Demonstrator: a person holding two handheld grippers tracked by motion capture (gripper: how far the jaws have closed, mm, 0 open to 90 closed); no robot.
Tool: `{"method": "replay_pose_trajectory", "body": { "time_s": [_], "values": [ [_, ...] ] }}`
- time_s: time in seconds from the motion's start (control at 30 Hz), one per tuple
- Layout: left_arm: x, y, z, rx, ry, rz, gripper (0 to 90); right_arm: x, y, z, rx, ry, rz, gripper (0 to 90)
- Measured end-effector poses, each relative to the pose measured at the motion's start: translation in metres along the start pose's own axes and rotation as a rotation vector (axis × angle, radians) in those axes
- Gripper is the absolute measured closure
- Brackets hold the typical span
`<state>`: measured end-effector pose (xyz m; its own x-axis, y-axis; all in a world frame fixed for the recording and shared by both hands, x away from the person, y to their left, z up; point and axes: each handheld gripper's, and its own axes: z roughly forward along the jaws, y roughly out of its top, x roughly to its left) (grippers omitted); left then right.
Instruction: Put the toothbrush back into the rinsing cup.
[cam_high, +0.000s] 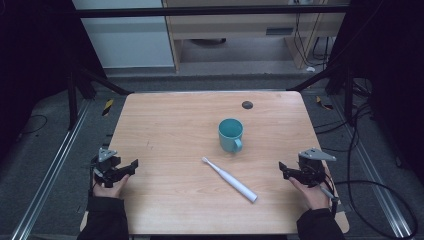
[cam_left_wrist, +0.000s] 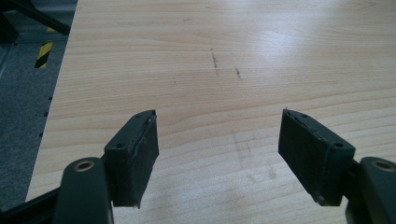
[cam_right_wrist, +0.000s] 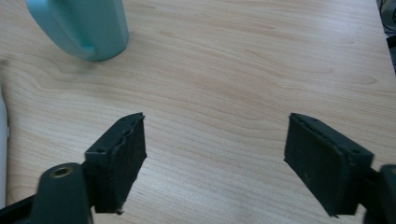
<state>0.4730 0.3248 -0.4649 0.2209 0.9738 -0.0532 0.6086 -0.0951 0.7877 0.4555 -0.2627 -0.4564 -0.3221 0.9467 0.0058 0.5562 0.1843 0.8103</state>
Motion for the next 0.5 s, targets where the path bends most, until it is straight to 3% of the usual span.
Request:
{"method": "replay_pose_trajectory", "body": {
  "time_s": [0.1, 0.3, 0.43, 0.5],
  "values": [
    [-0.001, 0.000, 0.001, 0.000, -0.005, 0.003, 29.0, 0.001, 0.003, -0.002, 0.013, 0.005, 0.001, 17.1],
    [-0.002, 0.000, 0.002, 0.008, -0.009, 0.015, 29.8, 0.009, 0.012, -0.002, 0.072, 0.055, -0.007, 2.9],
    [-0.002, 0.000, 0.002, 0.012, -0.013, 0.014, 29.9, 0.019, 0.017, -0.002, 0.080, 0.085, -0.023, 2.4],
    [-0.002, 0.000, 0.003, 0.010, -0.013, 0.016, 29.9, 0.025, 0.020, -0.001, 0.070, 0.073, -0.057, 5.9]
  ]
}}
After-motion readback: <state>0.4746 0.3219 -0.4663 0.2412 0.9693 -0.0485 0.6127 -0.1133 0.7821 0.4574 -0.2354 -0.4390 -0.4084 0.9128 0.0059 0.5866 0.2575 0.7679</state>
